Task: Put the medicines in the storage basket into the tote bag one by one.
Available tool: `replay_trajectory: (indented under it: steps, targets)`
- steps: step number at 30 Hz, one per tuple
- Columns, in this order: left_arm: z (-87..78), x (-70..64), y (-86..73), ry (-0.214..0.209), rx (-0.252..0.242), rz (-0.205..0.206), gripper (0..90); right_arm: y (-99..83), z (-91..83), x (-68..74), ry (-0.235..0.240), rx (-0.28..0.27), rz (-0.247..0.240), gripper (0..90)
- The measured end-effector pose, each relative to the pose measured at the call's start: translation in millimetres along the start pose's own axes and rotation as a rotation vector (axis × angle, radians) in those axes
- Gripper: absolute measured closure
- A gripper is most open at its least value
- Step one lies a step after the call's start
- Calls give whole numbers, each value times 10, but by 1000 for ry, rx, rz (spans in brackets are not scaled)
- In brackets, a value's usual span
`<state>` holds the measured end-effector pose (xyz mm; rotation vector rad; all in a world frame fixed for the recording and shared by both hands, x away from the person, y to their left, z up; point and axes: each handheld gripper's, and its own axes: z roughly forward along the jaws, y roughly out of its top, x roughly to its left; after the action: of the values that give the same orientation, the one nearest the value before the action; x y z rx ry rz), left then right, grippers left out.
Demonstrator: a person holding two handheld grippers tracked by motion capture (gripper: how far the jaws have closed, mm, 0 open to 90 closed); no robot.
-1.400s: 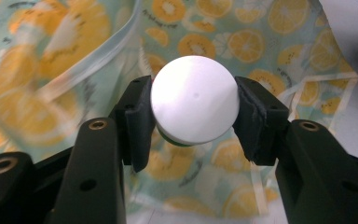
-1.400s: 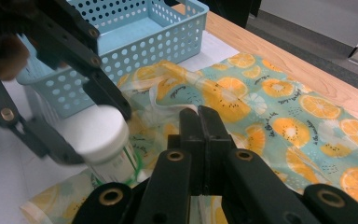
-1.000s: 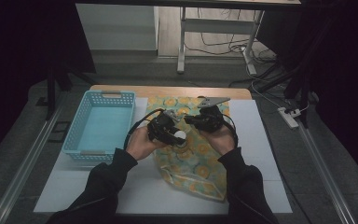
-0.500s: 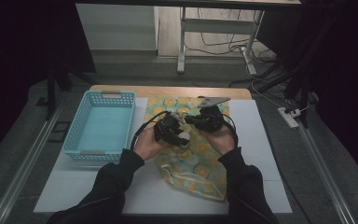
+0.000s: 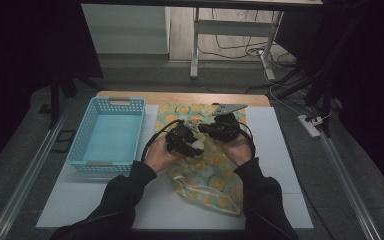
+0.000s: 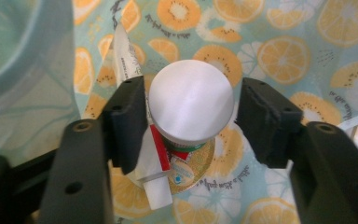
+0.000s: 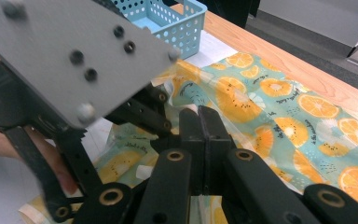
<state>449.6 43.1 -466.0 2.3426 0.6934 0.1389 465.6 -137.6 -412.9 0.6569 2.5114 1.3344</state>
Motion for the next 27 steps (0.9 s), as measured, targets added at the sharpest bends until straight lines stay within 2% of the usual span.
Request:
replay_trajectory:
  steps: [11, 19, 27]
  targets:
    - [-188, -96, -44, -64, -31, -5, 245, 1, 1, 4, 5, 1, -1, 896]
    - [-310, -148, -146, -82, -55, -19, 173, 4, -2, 12, 6, 2, -4, 896]
    - [-383, -192, -294, -103, -99, -29, 46, 4, 2, 19, 6, 4, -4, 896]
